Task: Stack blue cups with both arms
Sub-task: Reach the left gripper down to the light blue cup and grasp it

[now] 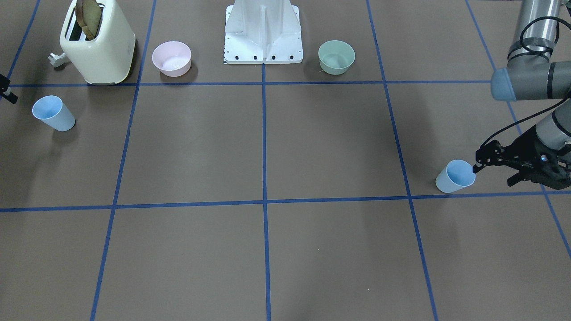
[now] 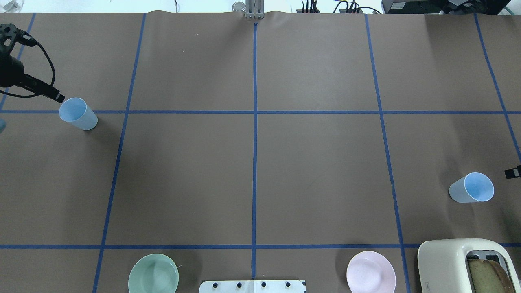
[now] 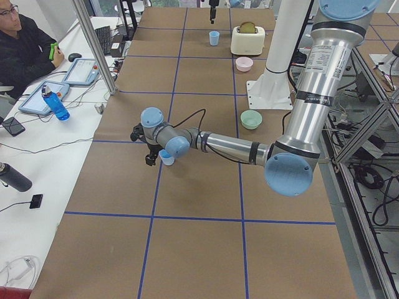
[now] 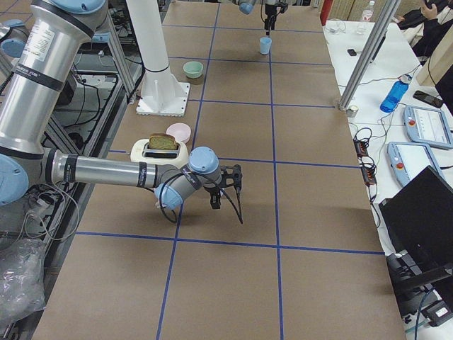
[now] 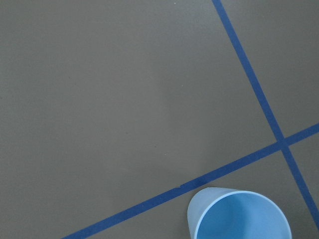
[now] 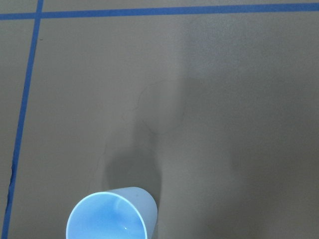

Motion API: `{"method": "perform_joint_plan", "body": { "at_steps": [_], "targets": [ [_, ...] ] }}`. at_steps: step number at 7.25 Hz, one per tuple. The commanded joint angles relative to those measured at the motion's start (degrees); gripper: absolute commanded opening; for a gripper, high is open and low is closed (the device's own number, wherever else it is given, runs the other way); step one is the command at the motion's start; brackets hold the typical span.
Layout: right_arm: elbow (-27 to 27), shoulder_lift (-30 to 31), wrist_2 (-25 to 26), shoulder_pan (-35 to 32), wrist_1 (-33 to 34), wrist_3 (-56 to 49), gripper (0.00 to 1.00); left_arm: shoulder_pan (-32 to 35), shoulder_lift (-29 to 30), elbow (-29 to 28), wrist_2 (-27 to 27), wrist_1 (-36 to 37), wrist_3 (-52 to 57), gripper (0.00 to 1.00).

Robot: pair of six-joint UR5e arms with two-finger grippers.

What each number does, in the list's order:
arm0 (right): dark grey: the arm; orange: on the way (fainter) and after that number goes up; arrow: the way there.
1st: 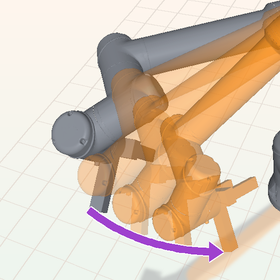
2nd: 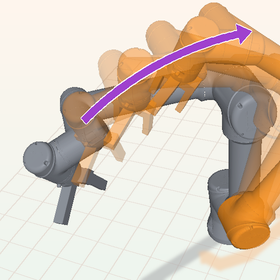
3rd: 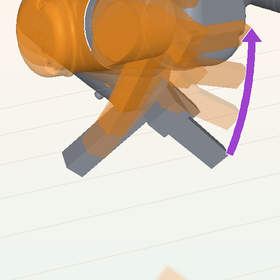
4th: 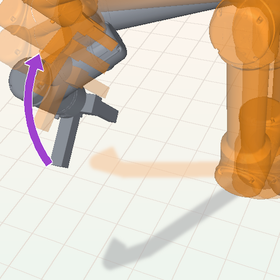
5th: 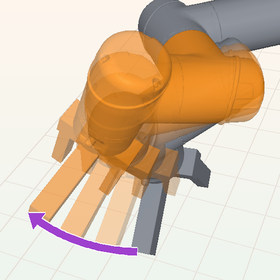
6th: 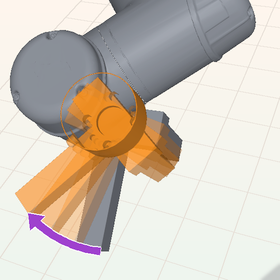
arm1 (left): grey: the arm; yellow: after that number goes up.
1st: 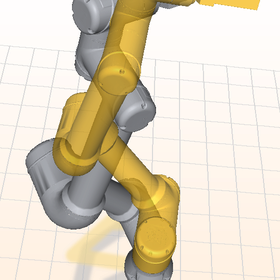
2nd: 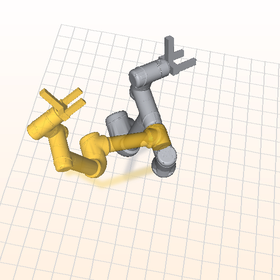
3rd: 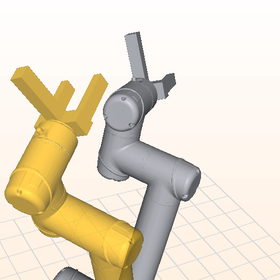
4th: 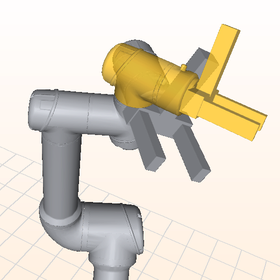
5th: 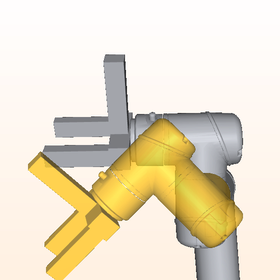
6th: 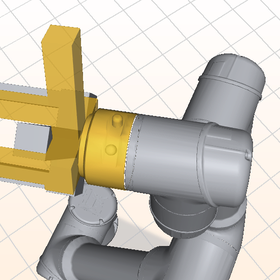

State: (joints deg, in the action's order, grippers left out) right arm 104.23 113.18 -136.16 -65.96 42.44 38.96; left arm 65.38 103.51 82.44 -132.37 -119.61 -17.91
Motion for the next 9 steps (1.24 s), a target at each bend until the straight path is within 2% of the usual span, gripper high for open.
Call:
{"method": "perform_joint_plan", "body": {
  "at_steps": [1, 4, 6, 7, 9],
  "targets": [
    [-0.1, 0.8, 0.2, 1.2, -0.5, 0.3, 1.00, -1.3, 0.5, -1.9, 1.7, -2.3, -0.7, 0.98],
    [-0.1, 1.7, 0.3, 1.4, -1.8, 0.3, 1.00, -2.7, 0.5, -2.1, 2.4, -3.3, -2.1, 0.97],
    [0.0, 2.1, 0.2, 1.5, -2.3, 0.3, 1.00, -2.9, 0.5, -2.3, 2.5, -3.4, -3.6, 0.71],
    [-0.1, 3.7, 0.0, 1.5, -4.9, 0.3, 1.00, -3.0, 0.5, -2.4, 2.4, -4.0, -4.3, 0.49],
    [-0.2, 3.8, 0.0, 1.7, -5.0, 0.3, 1.00, -3.8, 0.5, -3.1, 2.5, -5.1, -4.4, 0.09]
  ]
}}
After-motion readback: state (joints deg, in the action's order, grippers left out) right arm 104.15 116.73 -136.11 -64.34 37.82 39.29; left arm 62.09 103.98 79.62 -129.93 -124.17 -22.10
